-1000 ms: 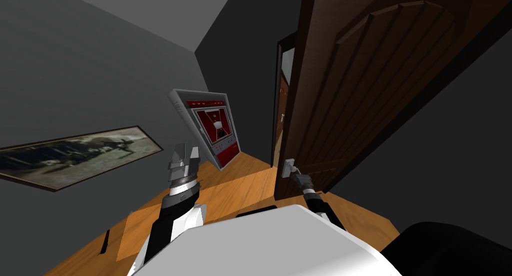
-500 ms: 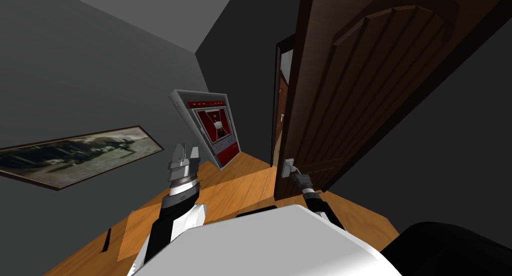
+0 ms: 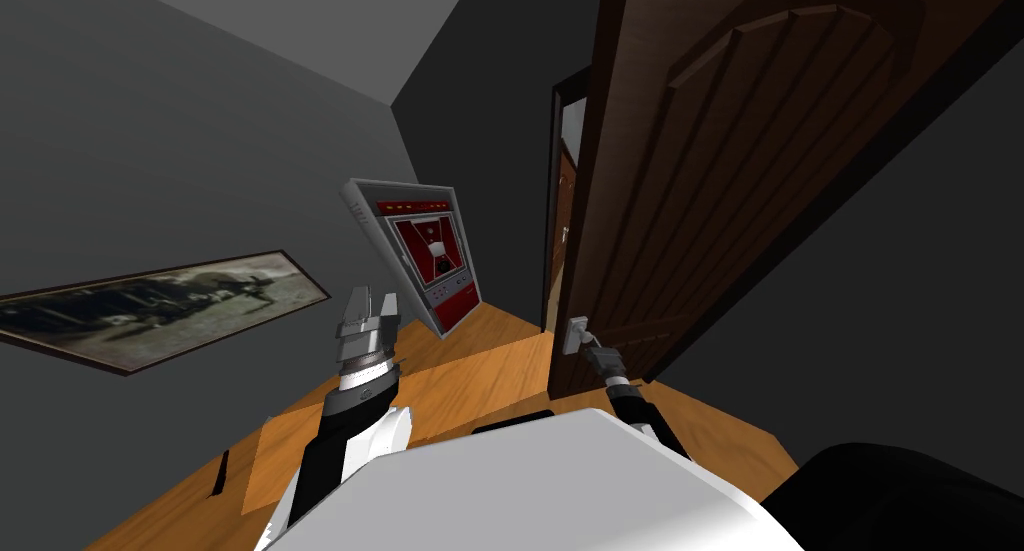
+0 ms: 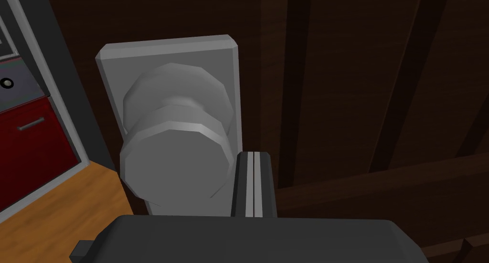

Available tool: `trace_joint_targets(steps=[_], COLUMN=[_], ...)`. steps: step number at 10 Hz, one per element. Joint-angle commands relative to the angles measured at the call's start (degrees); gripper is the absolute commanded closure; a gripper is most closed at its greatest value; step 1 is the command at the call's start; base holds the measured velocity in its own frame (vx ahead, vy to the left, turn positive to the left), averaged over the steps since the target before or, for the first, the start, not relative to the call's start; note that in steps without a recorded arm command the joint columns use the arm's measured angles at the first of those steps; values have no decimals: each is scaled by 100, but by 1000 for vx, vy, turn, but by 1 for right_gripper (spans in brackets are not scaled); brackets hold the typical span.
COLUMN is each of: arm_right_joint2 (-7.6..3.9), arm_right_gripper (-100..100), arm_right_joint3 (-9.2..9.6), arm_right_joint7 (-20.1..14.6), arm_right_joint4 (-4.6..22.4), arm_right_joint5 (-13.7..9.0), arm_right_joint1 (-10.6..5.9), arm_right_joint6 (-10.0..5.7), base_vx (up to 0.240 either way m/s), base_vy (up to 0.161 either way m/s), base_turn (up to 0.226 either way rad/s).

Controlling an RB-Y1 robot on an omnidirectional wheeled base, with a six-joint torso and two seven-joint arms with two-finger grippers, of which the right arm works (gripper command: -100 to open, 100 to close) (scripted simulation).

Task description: Pull the door open

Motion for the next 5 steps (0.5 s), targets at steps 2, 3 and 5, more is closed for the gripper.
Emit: trace_joint_targets(steps=[2,3,5], arm_right_joint2=[72,72,21], arm_right_gripper=[-100,-100,-100], arm_right_joint3=[170,170,46], arm_right_joint7=[26,26,5], arm_right_joint4=[-65,-65,36], arm_right_joint5=[53,53,28], arm_right_joint1=[-15,-15,-1], arm_right_joint6=[27,27,-53], base_vx=[-11,9,11], base_vy=[-6,-15,-17], base_turn=[-2,-7,-19])
